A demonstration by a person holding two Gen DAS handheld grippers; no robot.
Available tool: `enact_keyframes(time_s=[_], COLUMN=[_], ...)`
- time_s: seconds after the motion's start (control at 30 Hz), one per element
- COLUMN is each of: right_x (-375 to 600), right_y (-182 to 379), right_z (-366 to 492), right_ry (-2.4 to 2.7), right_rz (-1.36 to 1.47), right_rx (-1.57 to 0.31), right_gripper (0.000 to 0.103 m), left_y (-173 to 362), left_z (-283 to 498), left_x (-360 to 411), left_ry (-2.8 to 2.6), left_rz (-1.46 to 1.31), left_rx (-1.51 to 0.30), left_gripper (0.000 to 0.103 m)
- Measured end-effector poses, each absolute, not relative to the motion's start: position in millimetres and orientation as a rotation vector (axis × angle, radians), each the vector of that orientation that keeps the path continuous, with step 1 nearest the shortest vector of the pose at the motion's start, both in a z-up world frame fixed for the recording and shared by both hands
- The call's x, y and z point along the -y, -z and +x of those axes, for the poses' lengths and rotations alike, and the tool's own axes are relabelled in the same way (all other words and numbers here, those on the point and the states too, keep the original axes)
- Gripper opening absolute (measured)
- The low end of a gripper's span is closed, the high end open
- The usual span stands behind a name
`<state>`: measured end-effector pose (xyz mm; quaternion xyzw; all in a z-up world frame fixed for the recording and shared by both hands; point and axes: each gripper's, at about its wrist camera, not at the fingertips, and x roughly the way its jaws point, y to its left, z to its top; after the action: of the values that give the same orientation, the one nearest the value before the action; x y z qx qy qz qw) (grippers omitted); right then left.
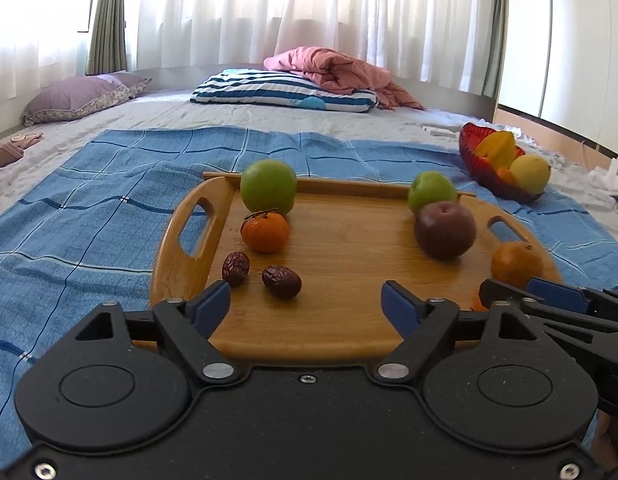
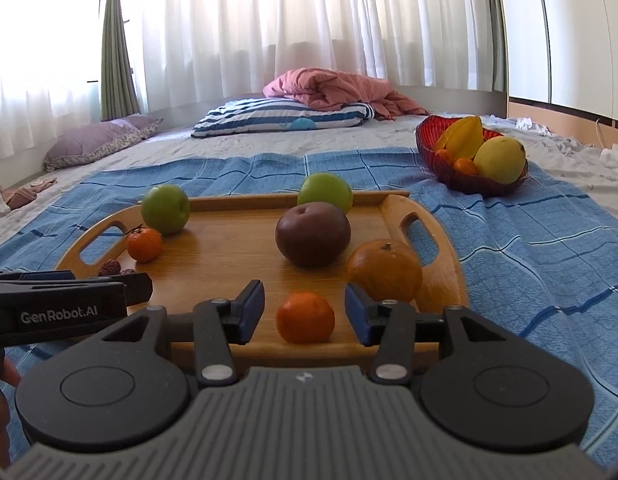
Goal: Organize fruits
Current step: 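Lower the date and small mandarin onto the tray and open both tools, then withdraw both open tools from the tray toward the two dates on the blanket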
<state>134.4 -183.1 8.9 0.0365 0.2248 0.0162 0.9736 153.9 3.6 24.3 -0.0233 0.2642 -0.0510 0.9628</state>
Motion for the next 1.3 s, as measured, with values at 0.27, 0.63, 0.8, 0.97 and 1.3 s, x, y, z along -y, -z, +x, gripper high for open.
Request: enact_keyframes(time_s=[0.27, 0.63, 0.8, 0.97, 1.3], right_x=[184.8, 191.3, 201.8, 219.6, 251.3], right_y=[-10.1, -2.7, -1.9, -1.5, 7.7], right_z=[103.1, 62.9, 45.1, 30.2, 15.3], right_ry=[-0.044, -0.025, -0.004, 0.036, 0.111], right_rz=[0.049, 0.019, 0.027, 0.006, 0.005], right_rx=[-0.439, -0.434, -0.433, -0.439, -0.456], right_gripper=[0.073, 0.083, 0.084, 0.084, 0.066], left_y=[-28.3, -21.0, -21.1, -20.7, -16.7], left_z=[119.7, 90.6, 81.1, 74.1, 70.5], left_x=[-8.1, 11.4, 25.4, 42.2, 79.2], left_ry=[0.132, 0.192, 0.232, 0.278, 0.368], left_rz=[-0.07, -0.05, -0.037, -0.024, -0.002], left_rx=[-0.531, -0.556, -0.555, -0.557, -0.583], left_gripper=[0.093, 0.099, 0.1, 0.101, 0.095])
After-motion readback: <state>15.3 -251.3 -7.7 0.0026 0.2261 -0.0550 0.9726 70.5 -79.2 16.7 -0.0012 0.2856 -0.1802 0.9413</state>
